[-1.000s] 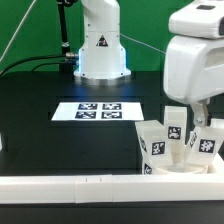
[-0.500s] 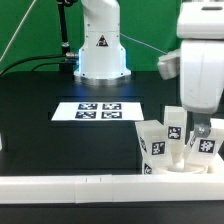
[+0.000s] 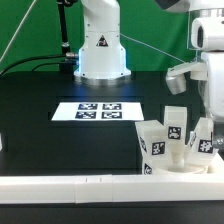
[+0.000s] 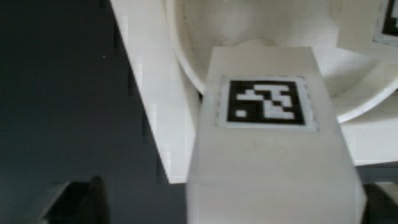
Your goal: Assemble stool
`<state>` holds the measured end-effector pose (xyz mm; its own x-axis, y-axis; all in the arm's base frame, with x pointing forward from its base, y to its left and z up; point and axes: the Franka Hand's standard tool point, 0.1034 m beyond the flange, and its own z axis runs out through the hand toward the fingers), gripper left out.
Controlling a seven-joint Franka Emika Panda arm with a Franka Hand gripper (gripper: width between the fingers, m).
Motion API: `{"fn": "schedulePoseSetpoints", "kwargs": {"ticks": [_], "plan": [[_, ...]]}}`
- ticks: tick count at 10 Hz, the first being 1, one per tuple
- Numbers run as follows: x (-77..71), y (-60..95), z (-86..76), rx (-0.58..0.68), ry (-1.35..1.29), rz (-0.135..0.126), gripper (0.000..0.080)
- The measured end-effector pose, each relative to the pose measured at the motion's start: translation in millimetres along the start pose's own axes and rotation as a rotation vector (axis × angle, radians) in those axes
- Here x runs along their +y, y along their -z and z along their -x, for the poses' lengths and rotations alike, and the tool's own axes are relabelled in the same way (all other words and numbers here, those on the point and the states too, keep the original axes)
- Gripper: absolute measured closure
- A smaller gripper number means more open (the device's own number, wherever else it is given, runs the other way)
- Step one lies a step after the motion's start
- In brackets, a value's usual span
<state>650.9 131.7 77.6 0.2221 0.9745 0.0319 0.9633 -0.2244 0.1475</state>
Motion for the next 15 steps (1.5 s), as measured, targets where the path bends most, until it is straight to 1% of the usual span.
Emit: {"fn": "schedulePoseSetpoints", "kwargs": {"ticks": [1, 2, 3, 8, 9, 10, 11, 12, 13, 14, 15], "plan": [[-0.3, -0.3, 0.2, 0.000, 0.000, -0.001, 0.0266], [-2.0, -1.0, 1.3, -0.005, -0.002, -0.008, 0.0438], [-2.1, -1.0, 1.5, -0.005, -0.002, -0.009, 0.0450], [-1.9, -1.1, 2.2, -0.006, -0.035, -0.010, 0.0450], [-1.0, -1.1, 4.0, -0.003, -0.106, -0.011, 0.0450], [1.2, -1.4, 9.3, -0.008, -0.234, -0.010, 0.0450], [-0.7, -1.4, 9.7, -0.018, -0.420, -0.030, 0.0450], [-3.8, -1.5, 11.1, -0.050, -0.588, -0.093, 0.0454], [-0.8, -0.7, 12.2, -0.077, -0.717, -0.179, 0.0456], [8.3, -1.1, 13.4, -0.074, -0.809, -0.185, 0.0456], [6.8, -2.4, 12.7, -0.079, -0.868, -0.181, 0.0456]]}}
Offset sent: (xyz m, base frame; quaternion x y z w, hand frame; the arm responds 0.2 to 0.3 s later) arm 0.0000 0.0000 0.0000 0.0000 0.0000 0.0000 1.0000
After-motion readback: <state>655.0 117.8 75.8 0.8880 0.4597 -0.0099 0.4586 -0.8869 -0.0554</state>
